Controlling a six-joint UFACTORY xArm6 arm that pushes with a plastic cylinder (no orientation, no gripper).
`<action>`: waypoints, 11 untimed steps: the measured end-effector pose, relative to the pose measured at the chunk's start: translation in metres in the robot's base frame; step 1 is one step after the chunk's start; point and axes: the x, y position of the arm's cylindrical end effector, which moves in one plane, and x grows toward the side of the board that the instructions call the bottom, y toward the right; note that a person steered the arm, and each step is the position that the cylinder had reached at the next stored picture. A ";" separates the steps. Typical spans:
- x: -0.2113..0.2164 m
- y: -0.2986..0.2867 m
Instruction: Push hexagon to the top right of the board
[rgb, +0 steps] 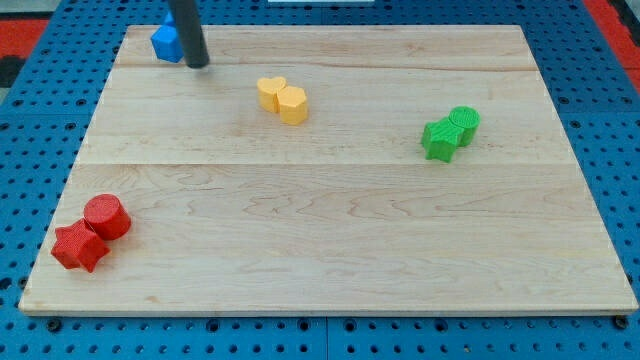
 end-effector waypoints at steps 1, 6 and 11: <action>0.080 -0.013; -0.041 0.177; -0.098 0.223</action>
